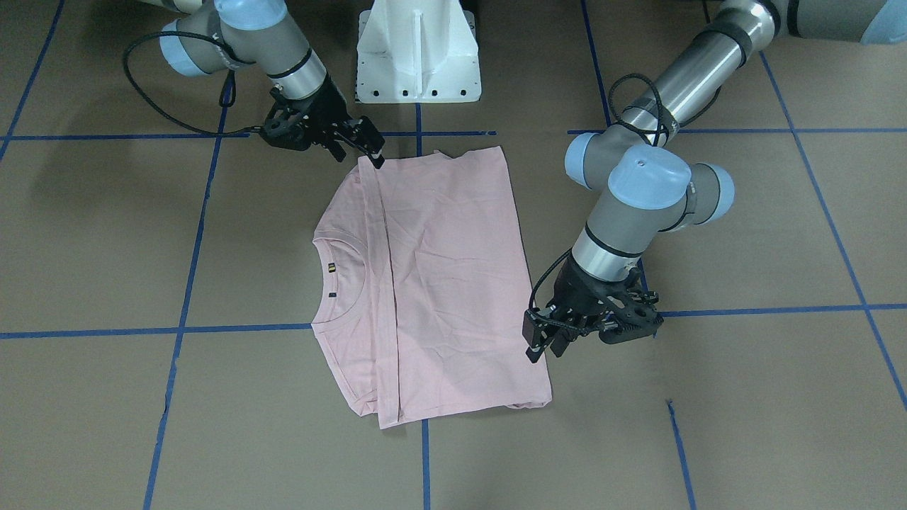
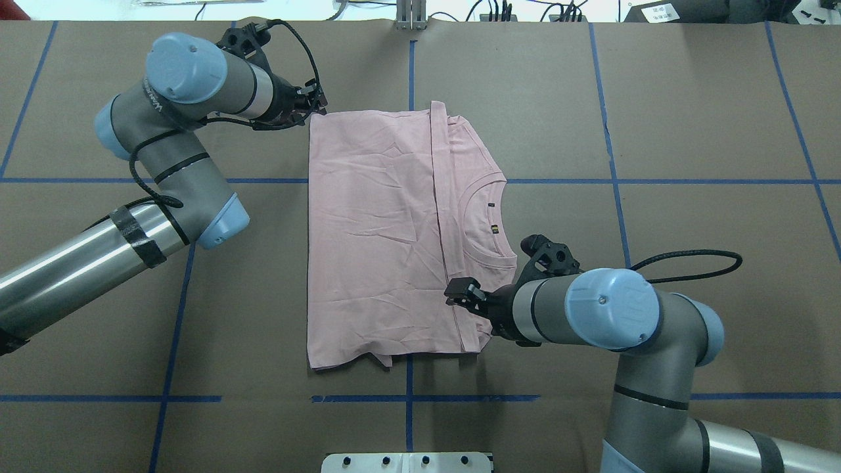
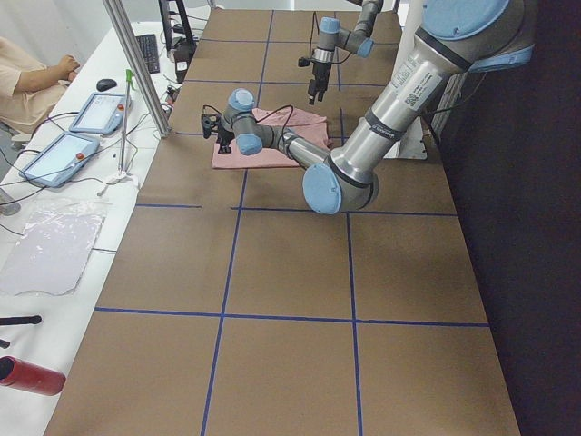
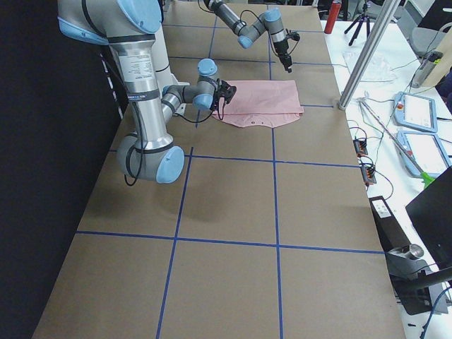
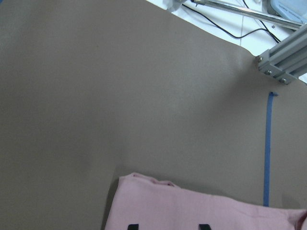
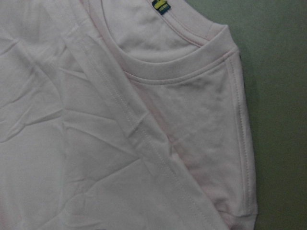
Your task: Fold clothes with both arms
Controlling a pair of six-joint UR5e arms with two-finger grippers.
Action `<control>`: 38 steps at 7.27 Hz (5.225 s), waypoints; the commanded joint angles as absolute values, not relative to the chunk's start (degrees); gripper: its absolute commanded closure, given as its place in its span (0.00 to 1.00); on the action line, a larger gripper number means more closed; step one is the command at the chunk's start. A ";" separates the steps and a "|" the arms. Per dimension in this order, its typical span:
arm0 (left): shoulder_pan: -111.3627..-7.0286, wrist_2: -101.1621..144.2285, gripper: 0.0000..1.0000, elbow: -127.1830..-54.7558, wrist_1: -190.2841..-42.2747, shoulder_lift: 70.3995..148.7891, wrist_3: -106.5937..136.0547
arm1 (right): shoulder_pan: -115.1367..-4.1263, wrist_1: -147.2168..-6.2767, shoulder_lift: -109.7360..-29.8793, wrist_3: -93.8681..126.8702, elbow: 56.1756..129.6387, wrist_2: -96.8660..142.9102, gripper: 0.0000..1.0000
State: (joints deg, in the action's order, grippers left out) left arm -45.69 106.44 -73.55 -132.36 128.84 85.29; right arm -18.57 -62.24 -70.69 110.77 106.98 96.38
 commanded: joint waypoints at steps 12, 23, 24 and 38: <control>-44.21 106.87 0.46 -74.88 -132.36 127.97 88.42 | -16.26 -72.77 -68.38 113.82 105.55 92.37 1.00; -13.54 89.21 0.42 -111.09 -106.81 107.23 117.60 | -15.21 -72.77 -71.19 116.02 111.27 92.29 1.00; -12.75 89.47 0.42 -110.66 -106.35 107.23 117.77 | -15.12 -72.77 -71.19 116.02 111.27 92.29 1.00; -15.34 97.21 1.00 -127.54 -92.38 110.01 110.19 | -15.49 -73.74 -78.52 123.23 125.45 88.68 1.00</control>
